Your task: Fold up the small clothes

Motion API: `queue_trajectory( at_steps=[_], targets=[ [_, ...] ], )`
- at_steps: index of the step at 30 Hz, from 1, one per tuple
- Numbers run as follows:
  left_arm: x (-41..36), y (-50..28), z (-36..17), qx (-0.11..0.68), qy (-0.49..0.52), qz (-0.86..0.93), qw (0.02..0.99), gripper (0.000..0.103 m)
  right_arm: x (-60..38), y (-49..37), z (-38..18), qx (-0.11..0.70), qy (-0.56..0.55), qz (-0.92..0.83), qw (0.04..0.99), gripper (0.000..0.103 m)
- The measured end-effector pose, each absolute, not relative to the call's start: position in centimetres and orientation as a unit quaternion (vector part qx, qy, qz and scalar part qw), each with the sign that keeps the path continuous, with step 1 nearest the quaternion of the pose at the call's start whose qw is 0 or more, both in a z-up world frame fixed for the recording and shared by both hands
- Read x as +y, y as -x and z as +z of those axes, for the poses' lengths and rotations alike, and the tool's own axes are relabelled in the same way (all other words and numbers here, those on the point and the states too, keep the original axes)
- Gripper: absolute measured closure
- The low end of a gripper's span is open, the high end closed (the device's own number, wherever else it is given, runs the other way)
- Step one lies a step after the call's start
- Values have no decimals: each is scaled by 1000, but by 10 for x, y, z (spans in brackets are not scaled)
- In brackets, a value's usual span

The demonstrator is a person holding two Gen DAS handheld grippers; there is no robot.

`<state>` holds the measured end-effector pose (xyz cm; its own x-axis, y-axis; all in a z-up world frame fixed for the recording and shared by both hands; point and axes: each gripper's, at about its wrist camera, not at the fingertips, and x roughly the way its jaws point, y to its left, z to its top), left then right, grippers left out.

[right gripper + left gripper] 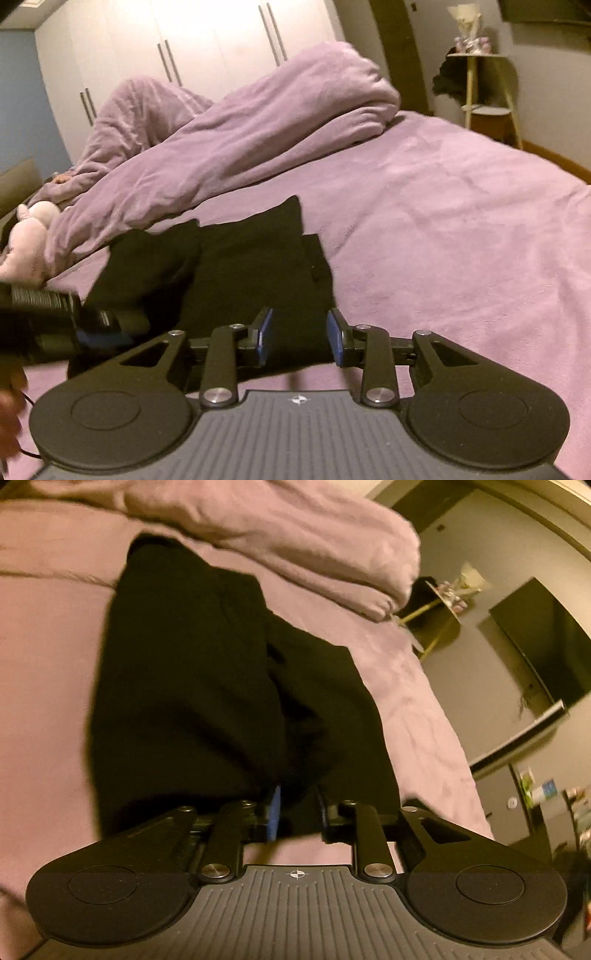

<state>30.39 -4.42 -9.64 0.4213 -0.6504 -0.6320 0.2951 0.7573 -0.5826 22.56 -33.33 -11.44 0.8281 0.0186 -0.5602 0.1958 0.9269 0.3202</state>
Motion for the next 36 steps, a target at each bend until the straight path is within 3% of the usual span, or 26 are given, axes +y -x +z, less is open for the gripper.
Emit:
queue_trajectory(
  at_steps=[5, 7, 9, 11, 19, 20, 21, 23, 26, 28, 30, 31, 32, 33, 36],
  targets=[
    [-8, -271, -87, 442, 116, -201, 867, 65, -324, -247, -109, 294, -200, 7, 935, 64],
    [0, -272, -92, 443, 102, -178, 873, 64, -315, -258, -106, 293, -224, 47, 928, 55],
    [6, -276, -100, 454, 114, -174, 866, 64, -308, -275, -107, 301, -249, 85, 917, 34],
    [7, -278, -105, 457, 122, -174, 863, 63, -302, -295, -109, 311, -265, 116, 905, 27],
    [8, -279, -106, 448, 117, -155, 873, 62, -269, -352, -125, 367, -259, 134, 883, 25],
    [6, -278, -107, 449, 112, -154, 873, 62, -265, -355, -125, 366, -256, 132, 885, 31],
    [5, -279, -109, 451, 110, -153, 872, 62, -261, -357, -123, 366, -250, 131, 887, 48],
    [5, -279, -109, 451, 109, -153, 872, 61, -256, -361, -122, 366, -237, 126, 891, 69],
    [4, -281, -109, 452, 109, -153, 872, 60, -251, -363, -120, 363, -236, 128, 892, 71],
    [2, -281, -110, 455, 105, -152, 871, 59, -248, -363, -116, 353, -241, 145, 892, 61],
    [0, -282, -111, 456, 102, -150, 871, 57, -239, -366, -110, 350, -222, 150, 898, 59],
    [-1, -282, -111, 457, 102, -150, 871, 56, -233, -369, -108, 349, -201, 152, 902, 62],
    [-1, -282, -111, 456, 102, -151, 871, 55, -227, -370, -107, 353, -179, 153, 906, 74],
    [-1, -283, -111, 457, 104, -150, 870, 54, -221, -371, -105, 355, -157, 152, 909, 92],
    [-1, -283, -109, 458, 107, -149, 870, 54, -212, -363, -94, 326, -86, 130, 932, 96]
  ],
)
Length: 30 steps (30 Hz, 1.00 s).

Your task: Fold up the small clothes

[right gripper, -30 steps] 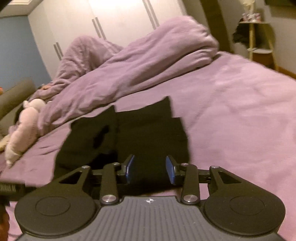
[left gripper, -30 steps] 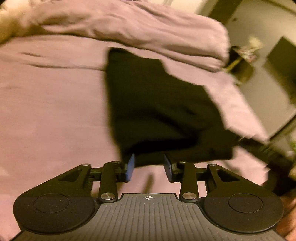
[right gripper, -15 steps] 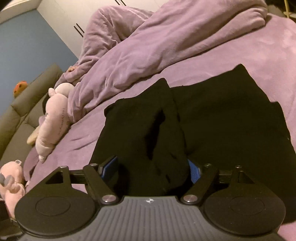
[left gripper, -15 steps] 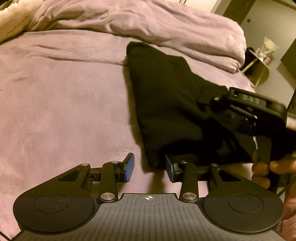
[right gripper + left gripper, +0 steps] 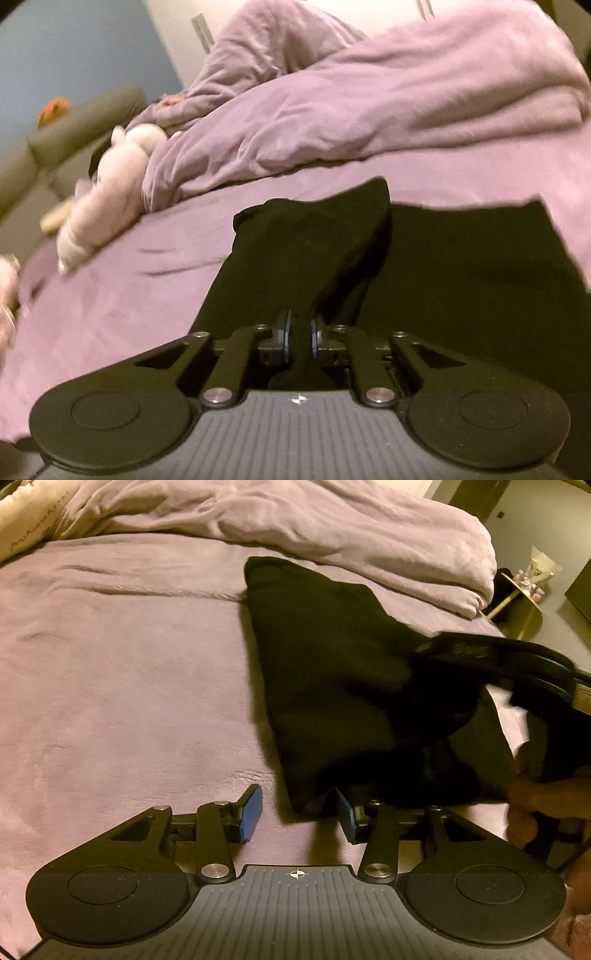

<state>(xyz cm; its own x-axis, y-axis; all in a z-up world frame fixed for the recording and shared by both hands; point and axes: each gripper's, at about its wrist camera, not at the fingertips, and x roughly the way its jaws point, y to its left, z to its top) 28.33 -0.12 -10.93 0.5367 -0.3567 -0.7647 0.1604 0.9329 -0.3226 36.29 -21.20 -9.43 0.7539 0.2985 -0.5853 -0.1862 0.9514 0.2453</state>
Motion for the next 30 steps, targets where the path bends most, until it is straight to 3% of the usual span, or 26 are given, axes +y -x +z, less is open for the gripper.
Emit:
queue_trajectory(
  at_steps=[4, 8, 11, 13, 15, 17, 21, 25, 27, 30],
  targets=[
    [2, -284, -109, 458, 118, -153, 868, 52, -240, -332, -72, 242, -47, 18, 969, 100],
    [-2, -284, -109, 458, 123, -163, 865, 49, -278, -316, -90, 264, -61, -30, 962, 100],
    [-9, -284, -109, 459, 108, -157, 868, 49, -302, -316, -113, 324, -109, -6, 940, 97],
    [-11, -284, -109, 460, 104, -154, 868, 49, -317, -311, -119, 329, -161, 14, 930, 89],
    [-12, -284, -108, 462, 103, -153, 868, 48, -332, -310, -119, 320, -224, 51, 919, 58],
    [-12, -285, -107, 464, 104, -150, 867, 48, -341, -314, -117, 311, -276, 89, 905, 41],
    [-14, -284, -107, 466, 102, -148, 866, 48, -341, -332, -115, 310, -321, 129, 886, 37],
    [-16, -285, -106, 468, 101, -146, 866, 48, -314, -351, -114, 331, -260, 126, 898, 43],
    [-15, -286, -106, 470, 102, -148, 864, 48, -295, -355, -116, 350, -202, 105, 909, 80],
    [-11, -286, -105, 471, 107, -146, 863, 48, -279, -351, -109, 337, -118, 86, 930, 94]
  ],
)
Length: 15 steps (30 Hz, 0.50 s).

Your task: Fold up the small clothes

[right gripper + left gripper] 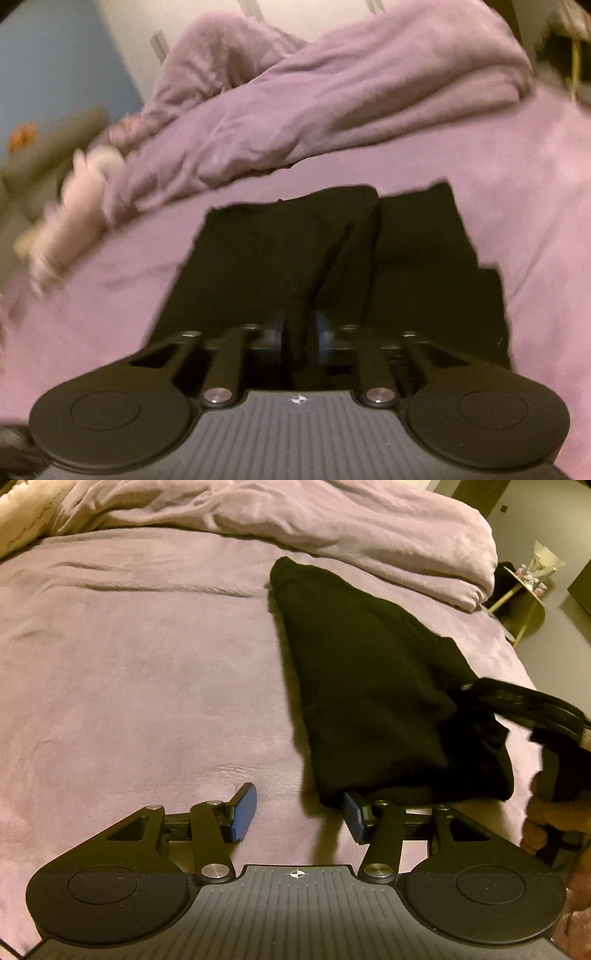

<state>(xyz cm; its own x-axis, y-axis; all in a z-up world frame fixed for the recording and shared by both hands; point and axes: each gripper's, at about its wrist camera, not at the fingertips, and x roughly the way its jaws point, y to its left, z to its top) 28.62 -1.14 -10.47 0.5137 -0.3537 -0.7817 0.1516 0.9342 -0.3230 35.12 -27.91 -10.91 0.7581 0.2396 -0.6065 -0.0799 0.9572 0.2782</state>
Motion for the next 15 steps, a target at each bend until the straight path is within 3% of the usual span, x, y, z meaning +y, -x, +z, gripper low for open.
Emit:
queue_trajectory(
  at_steps=[6, 9, 12, 13, 15],
  targets=[
    [-8, -284, -103, 475, 117, -157, 858, 46, -304, -318, -94, 271, -105, -22, 957, 96],
    [-5, -283, -102, 472, 112, -150, 861, 46, -315, -317, -119, 306, -79, -70, 946, 103],
    [0, -283, -101, 474, 122, -147, 859, 46, -340, -312, -138, 354, -124, -59, 925, 102],
    [2, -284, -101, 474, 125, -145, 860, 46, -349, -305, -135, 343, -147, -55, 926, 99],
    [4, -285, -100, 470, 130, -139, 862, 46, -363, -291, -125, 321, -188, -57, 927, 65]
  ],
)
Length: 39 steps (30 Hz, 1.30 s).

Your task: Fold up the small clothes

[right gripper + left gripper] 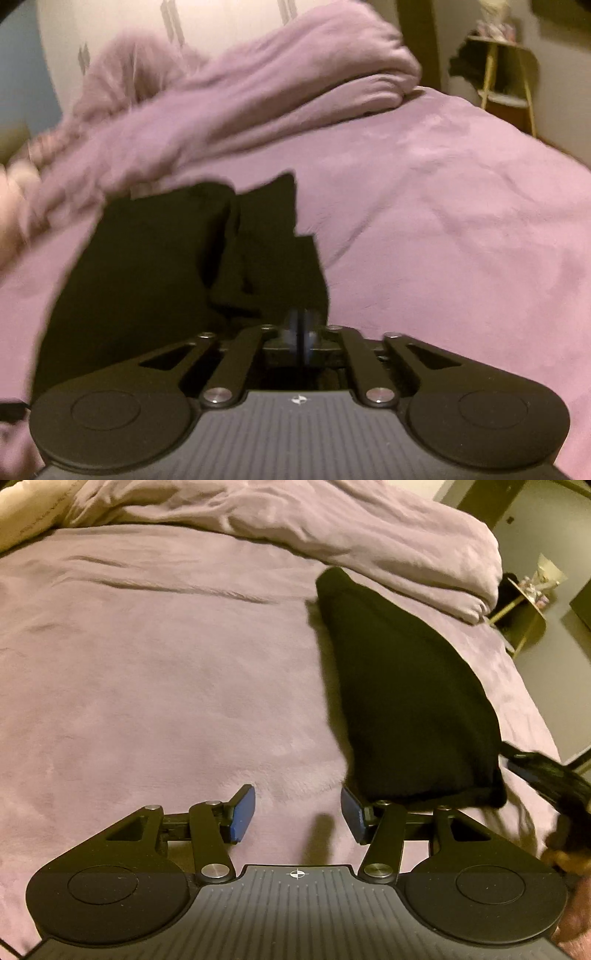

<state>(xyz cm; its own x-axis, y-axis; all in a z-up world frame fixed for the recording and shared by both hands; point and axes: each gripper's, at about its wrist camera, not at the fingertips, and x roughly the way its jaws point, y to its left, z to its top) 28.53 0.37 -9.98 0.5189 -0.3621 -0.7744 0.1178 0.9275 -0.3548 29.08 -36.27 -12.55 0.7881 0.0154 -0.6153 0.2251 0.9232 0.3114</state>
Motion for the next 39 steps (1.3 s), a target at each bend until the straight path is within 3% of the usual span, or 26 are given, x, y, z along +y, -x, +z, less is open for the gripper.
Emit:
queue_trajectory(
  at_steps=[3, 7, 11, 17, 20, 22, 23, 26, 29, 32, 34, 35, 36, 39],
  targets=[
    [3, -288, -99, 469, 134, -130, 863, 46, -374, -269, -110, 279, -250, -18, 927, 49],
    [2, -290, -99, 474, 139, -132, 859, 46, -373, -253, -112, 288, -300, 42, 908, 44],
    [2, -288, -98, 479, 131, -132, 858, 46, -358, -256, -118, 297, -252, 53, 920, 44],
    [2, -291, -96, 480, 130, -128, 858, 44, -340, -292, -117, 300, -183, 57, 934, 30],
    [0, -294, -97, 479, 133, -131, 858, 44, -337, -314, -121, 319, -182, 70, 927, 29],
    [-2, -296, -99, 482, 131, -133, 856, 44, -331, -322, -124, 332, -169, 79, 925, 35],
    [-2, -298, -99, 482, 129, -134, 856, 44, -327, -324, -123, 335, -156, 79, 926, 57],
    [-4, -300, -100, 481, 128, -136, 857, 44, -322, -323, -118, 327, -130, 83, 932, 85],
    [-5, -302, -100, 482, 130, -138, 856, 43, -317, -320, -116, 317, -121, 93, 936, 84],
    [-7, -301, -99, 482, 128, -141, 855, 43, -321, -326, -120, 328, -149, 113, 926, 64],
    [-9, -301, -99, 483, 126, -140, 855, 43, -326, -332, -123, 338, -176, 119, 917, 62],
    [-9, -302, -98, 483, 126, -139, 855, 43, -327, -334, -124, 340, -183, 119, 915, 68],
    [-9, -303, -97, 483, 126, -139, 855, 43, -327, -335, -123, 342, -183, 117, 915, 86],
    [-9, -304, -94, 477, 125, -137, 859, 43, -321, -331, -107, 323, -145, 91, 931, 91]
  ],
)
